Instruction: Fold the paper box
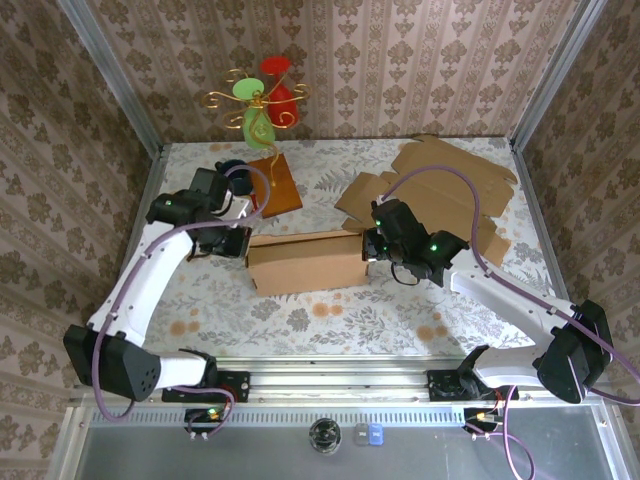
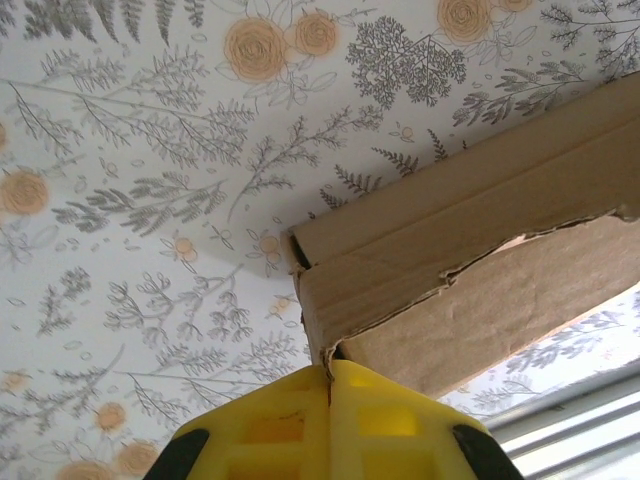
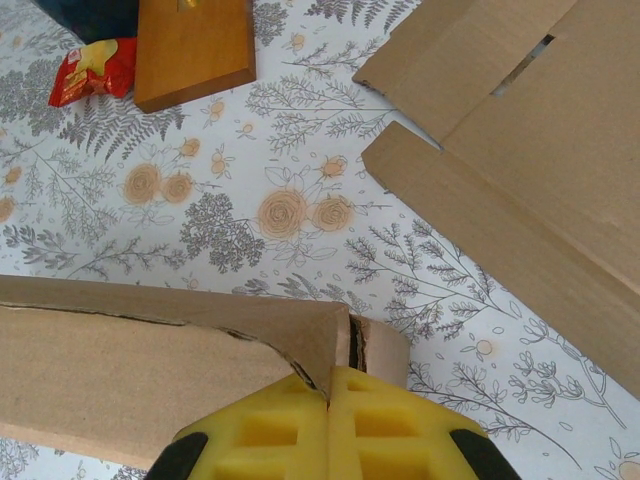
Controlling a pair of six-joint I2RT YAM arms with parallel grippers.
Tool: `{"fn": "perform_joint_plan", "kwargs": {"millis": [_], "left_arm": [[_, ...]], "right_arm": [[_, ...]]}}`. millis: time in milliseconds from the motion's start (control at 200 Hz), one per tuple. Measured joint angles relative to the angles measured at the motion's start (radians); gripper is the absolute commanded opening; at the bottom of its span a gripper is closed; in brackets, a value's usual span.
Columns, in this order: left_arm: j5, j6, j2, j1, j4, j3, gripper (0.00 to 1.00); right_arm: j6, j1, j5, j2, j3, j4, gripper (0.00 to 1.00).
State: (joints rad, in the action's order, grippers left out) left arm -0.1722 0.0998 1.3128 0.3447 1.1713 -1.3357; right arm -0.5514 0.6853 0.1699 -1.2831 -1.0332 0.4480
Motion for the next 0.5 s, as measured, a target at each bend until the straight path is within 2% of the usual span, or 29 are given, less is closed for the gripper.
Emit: {"fn": "perform_joint_plan", "kwargs": {"millis": [500], "left_arm": [[-0.108, 0.184, 0.093, -0.035, 0.13, -0.094, 0.0]], "right_arm": [[-0.002, 0.0, 0.0, -0.002, 0.0, -0.004, 0.0]]}}
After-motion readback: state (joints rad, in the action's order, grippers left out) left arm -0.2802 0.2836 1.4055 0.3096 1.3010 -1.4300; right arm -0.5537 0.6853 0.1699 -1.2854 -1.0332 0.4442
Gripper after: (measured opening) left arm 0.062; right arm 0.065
